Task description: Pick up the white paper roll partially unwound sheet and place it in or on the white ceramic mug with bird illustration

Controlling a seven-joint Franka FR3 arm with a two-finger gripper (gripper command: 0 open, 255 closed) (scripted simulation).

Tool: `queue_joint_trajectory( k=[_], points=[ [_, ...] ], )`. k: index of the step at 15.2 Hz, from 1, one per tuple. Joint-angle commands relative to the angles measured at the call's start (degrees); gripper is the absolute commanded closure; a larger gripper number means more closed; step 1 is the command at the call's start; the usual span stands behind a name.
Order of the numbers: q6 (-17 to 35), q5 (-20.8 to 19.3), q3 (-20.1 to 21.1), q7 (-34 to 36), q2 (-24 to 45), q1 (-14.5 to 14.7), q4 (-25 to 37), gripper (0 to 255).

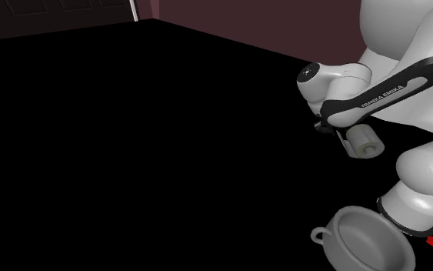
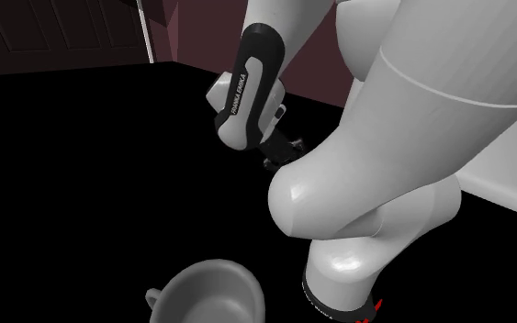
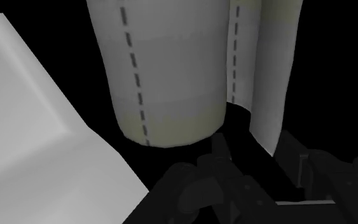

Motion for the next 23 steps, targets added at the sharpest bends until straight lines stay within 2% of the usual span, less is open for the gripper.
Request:
queue_joint_trajectory(
  k=[1, 5, 6, 14, 23],
  points=[
    [-0.2, 0.6, -0.2, -0.2, -0.2, 0.1, -0.9, 255],
    [-0.1, 0.5, -0.1, 0.0, 0.0, 0.1, -0.9, 255],
    [0.5, -0.8, -0.3, 0.5, 1.4, -0.8, -0.2, 255],
    [-4.9, 3.5, -1.6, -6.0, -5.1, 1.2, 1.1, 255],
    [-11.3, 6.3, -2.9, -11.9, -10.7, 2.7, 3.9, 255]
  ],
)
